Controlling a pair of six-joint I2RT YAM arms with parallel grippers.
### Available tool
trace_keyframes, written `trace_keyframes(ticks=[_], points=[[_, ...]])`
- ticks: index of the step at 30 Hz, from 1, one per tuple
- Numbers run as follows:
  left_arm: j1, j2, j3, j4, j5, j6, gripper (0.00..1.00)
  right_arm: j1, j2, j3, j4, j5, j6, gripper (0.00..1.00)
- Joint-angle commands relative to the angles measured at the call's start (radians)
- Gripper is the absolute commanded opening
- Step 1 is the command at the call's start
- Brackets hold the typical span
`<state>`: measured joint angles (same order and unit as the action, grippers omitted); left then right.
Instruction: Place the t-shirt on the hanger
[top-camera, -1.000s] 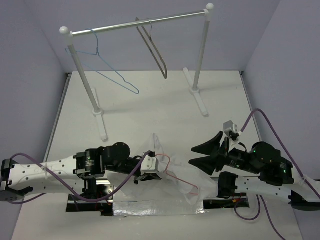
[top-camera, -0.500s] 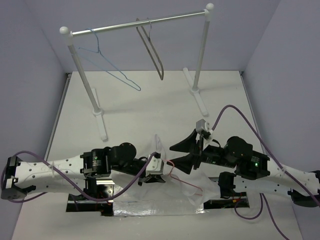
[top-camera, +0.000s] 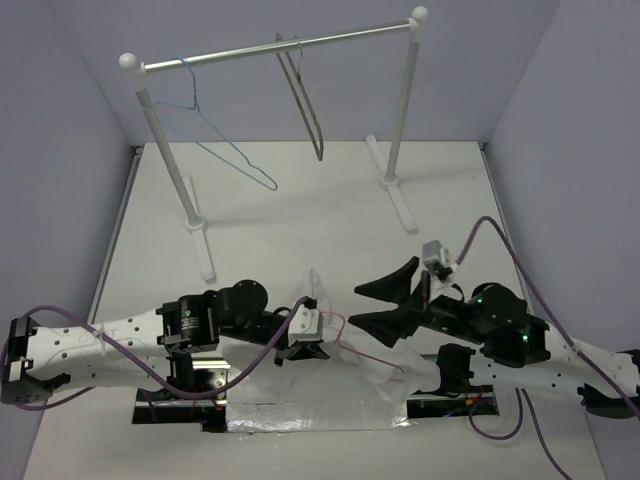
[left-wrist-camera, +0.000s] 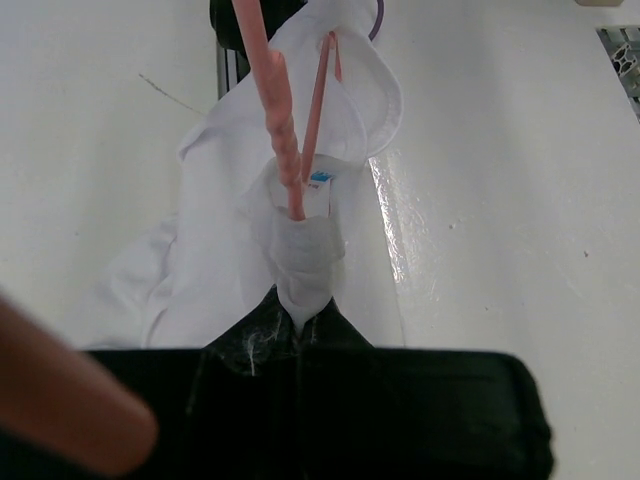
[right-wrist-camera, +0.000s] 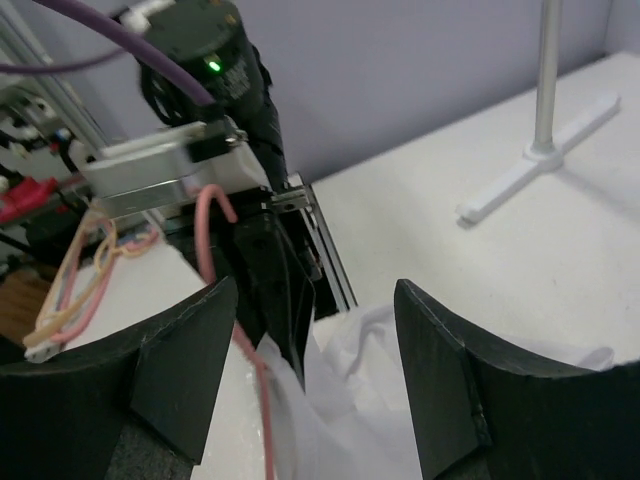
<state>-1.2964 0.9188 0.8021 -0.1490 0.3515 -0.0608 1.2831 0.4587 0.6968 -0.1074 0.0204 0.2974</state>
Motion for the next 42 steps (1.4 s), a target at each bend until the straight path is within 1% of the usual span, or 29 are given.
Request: trace_keyframes(ticks=[1,3,4,9,11,16,19,20,21,22,23,24,26,27,28,30,31,32,34,37,40,42], points=[[0.005,-0.05,0.005,0.077,0.01,-0.019,0.0,0.009,-0.093,0.012,-0.006,0.001,-0.014,0.72],[0.006,-0.057,0.005,0.081,0.01,-0.022,0.0,0.009,-0.109,0.021,-0.018,-0.023,-0.021,0.72],[0.006,-0.054,0.006,0.08,0.009,-0.022,0.0,0.01,-0.103,0.029,-0.021,-0.064,-0.027,0.72],[0.006,-0.025,0.026,0.083,0.015,-0.022,0.0,0.009,0.0,0.063,-0.017,-0.105,-0.037,0.72],[0.008,-0.012,0.029,0.086,0.017,-0.022,0.0,0.01,0.032,0.066,-0.002,-0.111,-0.041,0.72],[0.009,0.014,0.034,0.094,0.023,-0.024,0.0,0.01,0.055,0.029,0.067,-0.131,-0.038,0.72],[0.009,0.018,0.035,0.098,0.024,-0.025,0.0,0.01,0.08,0.017,0.086,-0.111,-0.035,0.66],[0.011,0.017,0.036,0.1,0.026,-0.025,0.0,0.01,0.092,0.015,0.086,-0.088,-0.034,0.5],[0.011,0.018,0.036,0.101,0.026,-0.025,0.0,0.013,0.098,0.018,0.084,-0.077,-0.029,0.37],[0.011,0.017,0.037,0.1,0.017,-0.031,0.0,0.012,0.103,0.023,0.083,-0.068,-0.027,0.22],[0.014,0.017,0.04,0.092,0.003,-0.037,0.0,0.01,0.106,0.026,0.078,-0.053,-0.021,0.01],[0.016,0.017,0.055,0.082,-0.034,-0.045,0.0,0.01,0.104,0.027,0.074,-0.022,-0.017,0.0],[0.032,0.008,0.087,0.028,-0.071,-0.063,0.14,0.01,0.091,0.043,0.038,0.004,-0.015,0.0],[0.04,0.0,0.098,0.01,-0.106,-0.082,0.29,0.012,0.083,0.049,-0.004,0.036,-0.015,0.0],[0.058,-0.011,0.108,-0.01,-0.123,-0.091,0.34,0.012,0.063,0.062,-0.027,0.056,-0.015,0.0],[0.078,-0.052,0.127,-0.073,-0.161,-0.109,0.4,0.01,0.035,0.072,-0.069,0.094,-0.015,0.0],[0.092,-0.067,0.132,-0.096,-0.199,-0.126,0.45,0.01,0.019,0.076,-0.101,0.116,-0.015,0.0],[0.12,-0.096,0.135,-0.131,-0.206,-0.132,0.46,0.01,-0.015,0.081,-0.113,0.125,-0.015,0.0],[0.149,-0.129,0.132,-0.152,-0.201,-0.143,0.5,0.01,-0.043,0.099,-0.155,0.139,-0.017,0.0],[0.177,-0.164,0.138,-0.208,-0.232,-0.149,0.52,0.01,-0.078,0.138,-0.202,0.147,-0.021,0.0],[0.178,-0.158,0.144,-0.265,-0.299,-0.151,0.51,0.01,-0.084,0.173,-0.231,0.145,-0.021,0.0],[0.178,-0.152,0.154,-0.294,-0.392,-0.175,0.5,0.009,-0.083,0.199,-0.253,0.15,-0.023,0.0]])
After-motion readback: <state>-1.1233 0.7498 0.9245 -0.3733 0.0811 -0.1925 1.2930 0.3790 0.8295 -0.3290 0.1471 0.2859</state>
